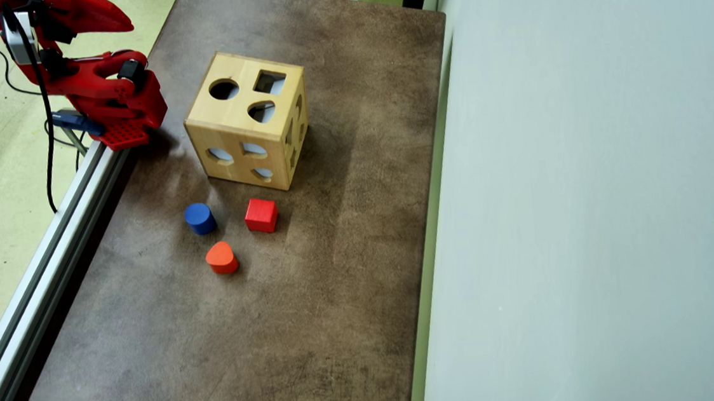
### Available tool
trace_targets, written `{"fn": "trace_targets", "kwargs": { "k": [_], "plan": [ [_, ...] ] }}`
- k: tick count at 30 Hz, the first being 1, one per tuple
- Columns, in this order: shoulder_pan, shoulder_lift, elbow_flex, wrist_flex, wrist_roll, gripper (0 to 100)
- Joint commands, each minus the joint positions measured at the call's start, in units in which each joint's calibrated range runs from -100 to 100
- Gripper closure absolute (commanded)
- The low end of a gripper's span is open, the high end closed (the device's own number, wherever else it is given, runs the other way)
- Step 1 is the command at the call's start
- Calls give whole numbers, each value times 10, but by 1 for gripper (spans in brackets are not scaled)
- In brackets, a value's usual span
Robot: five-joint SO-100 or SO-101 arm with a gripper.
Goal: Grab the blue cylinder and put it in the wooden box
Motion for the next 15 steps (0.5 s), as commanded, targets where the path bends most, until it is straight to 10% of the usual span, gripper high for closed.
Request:
{"fn": "trace_targets", "kwargs": {
  "k": [1,15],
  "plan": [
    [-2,2,-1,3,-1,98],
    [-1,2,-1,3,-1,98]
  ]
}}
